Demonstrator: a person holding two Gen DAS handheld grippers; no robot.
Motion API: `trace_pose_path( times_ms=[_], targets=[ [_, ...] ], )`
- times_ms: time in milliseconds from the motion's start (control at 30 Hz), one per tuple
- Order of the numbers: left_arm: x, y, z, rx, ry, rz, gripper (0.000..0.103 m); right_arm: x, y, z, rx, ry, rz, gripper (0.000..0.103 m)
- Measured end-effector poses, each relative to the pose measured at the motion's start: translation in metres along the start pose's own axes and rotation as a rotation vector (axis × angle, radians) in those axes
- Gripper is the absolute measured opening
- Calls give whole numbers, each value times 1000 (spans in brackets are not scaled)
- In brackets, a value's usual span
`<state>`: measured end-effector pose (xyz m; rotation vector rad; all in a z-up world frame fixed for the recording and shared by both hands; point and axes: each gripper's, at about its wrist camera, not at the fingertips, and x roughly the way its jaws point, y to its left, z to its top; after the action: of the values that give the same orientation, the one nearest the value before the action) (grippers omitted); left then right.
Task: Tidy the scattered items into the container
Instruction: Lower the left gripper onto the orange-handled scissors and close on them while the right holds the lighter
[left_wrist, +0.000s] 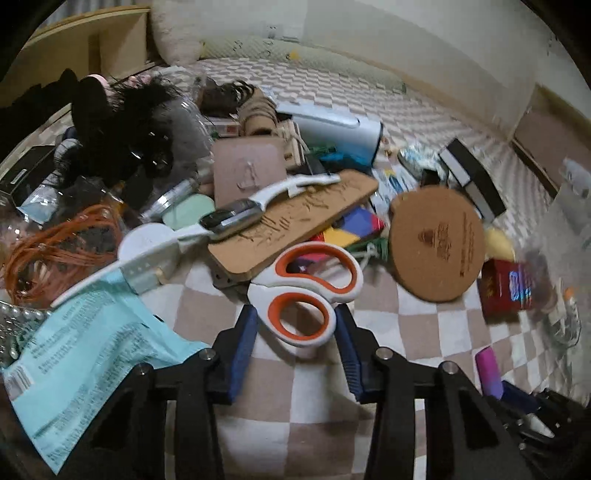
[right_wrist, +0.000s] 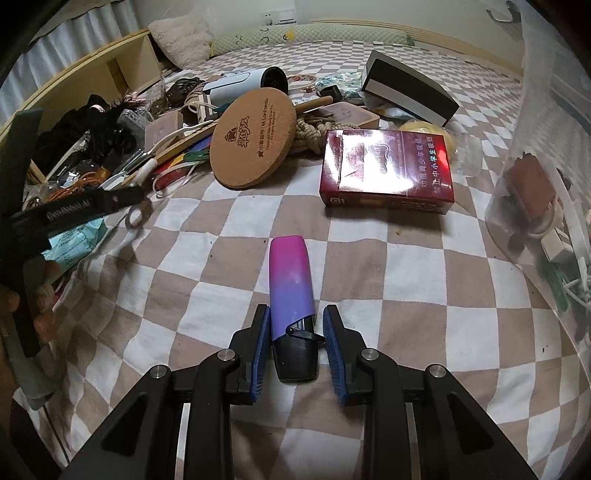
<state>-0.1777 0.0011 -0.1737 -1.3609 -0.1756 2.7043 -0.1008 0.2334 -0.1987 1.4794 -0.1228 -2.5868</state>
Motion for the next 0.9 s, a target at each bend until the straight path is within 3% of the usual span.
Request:
trace_pose_path(
  times_ms=[200,500,733,900],
  targets=[
    [-8,5,12,13,-56,55,42,0,-1,0,3,-3,0,30],
    [6,2,25,147,-72,93,41,1,-2,0,9,-1,8,30],
    [3,1,25,175,-69,33,33,2,-2,-1,18,-2,13,30],
    [-8,-3,24,170,-83,1,19,0,-2,-1,29,-1,17,30]
  ],
)
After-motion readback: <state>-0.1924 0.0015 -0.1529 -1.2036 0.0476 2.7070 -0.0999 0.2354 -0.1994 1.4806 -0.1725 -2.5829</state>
